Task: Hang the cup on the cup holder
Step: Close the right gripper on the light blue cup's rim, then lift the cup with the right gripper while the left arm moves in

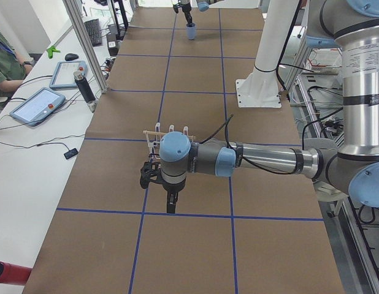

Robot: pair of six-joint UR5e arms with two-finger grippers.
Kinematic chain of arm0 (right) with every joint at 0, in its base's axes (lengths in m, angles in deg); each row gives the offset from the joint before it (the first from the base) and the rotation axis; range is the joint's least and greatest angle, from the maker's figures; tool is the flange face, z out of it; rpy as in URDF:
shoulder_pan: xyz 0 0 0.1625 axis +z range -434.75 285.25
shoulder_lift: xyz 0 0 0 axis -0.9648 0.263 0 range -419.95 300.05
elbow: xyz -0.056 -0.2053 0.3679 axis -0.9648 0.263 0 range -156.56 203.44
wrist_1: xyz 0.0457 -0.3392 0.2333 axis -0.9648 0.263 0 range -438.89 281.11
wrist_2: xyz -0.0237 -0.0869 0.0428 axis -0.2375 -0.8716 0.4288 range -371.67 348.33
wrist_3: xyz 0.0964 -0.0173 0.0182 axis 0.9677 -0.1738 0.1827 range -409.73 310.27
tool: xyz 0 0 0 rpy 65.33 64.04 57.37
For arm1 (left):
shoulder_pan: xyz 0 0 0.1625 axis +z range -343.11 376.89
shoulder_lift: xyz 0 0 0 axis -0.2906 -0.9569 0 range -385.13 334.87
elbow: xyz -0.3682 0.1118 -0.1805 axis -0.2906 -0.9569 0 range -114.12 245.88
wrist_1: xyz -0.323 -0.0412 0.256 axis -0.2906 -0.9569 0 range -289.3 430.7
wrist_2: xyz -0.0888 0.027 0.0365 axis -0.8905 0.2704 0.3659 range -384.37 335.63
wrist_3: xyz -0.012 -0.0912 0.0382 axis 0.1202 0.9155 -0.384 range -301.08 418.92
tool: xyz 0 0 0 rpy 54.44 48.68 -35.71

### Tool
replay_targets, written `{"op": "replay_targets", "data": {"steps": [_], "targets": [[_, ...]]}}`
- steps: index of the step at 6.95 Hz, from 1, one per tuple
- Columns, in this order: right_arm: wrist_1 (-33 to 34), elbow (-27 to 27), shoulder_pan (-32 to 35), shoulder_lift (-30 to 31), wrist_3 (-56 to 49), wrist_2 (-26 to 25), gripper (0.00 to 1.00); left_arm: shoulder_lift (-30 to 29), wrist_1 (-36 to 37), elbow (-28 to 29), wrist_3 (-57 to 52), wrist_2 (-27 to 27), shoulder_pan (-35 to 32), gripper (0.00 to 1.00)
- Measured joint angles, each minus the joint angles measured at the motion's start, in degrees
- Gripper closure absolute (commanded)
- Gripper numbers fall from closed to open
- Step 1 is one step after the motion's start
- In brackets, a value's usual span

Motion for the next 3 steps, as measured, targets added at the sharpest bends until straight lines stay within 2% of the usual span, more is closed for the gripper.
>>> {"op": "replay_targets", "data": {"steps": [2,3], "targets": [[-2.06,-0.56,0.04,-0.29,0.18,3.59,1.0,0.0,-0.03,-0.17,0.06,-0.11,0.02,0.01],[-3.54,-1.02,0.24,-0.56,0.44,7.13,1.0,-0.17,0.0,-0.49,0.07,-0.17,0.09,0.02]]}}
